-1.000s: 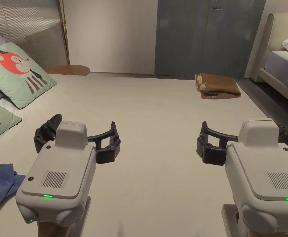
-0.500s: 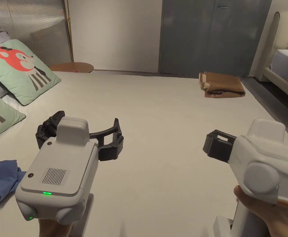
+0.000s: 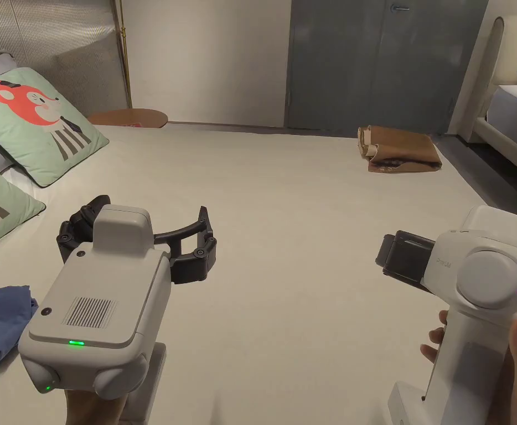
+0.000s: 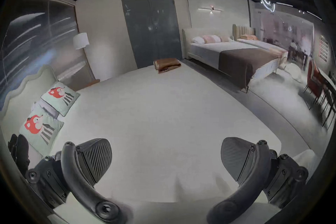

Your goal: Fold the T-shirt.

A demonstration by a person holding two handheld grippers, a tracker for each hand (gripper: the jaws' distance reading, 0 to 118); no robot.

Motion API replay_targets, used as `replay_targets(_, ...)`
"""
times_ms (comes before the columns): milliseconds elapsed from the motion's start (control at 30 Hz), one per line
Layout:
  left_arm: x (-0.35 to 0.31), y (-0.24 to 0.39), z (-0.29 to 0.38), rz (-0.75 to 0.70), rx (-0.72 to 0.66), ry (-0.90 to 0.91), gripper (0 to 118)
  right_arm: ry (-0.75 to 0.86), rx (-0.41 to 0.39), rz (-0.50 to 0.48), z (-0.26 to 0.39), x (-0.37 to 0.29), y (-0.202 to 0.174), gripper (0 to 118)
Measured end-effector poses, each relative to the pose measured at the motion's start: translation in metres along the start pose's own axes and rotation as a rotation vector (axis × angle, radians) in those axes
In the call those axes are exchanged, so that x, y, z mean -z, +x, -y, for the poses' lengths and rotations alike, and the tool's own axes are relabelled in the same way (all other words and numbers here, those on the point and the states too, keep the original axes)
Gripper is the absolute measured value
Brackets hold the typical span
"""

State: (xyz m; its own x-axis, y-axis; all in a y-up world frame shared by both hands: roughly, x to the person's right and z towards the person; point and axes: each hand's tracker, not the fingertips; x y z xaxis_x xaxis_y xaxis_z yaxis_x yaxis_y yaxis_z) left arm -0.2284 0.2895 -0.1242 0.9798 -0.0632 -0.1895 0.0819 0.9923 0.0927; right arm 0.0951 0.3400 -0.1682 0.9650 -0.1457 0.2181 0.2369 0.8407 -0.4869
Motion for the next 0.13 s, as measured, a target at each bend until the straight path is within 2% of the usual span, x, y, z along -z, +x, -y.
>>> replay_targets(133,-0.0003,-0.0008,-0.0007,-0.005,0.002,0.004,109,0.019,0.022,0.013,0.001,-0.0035,-0.0042,118)
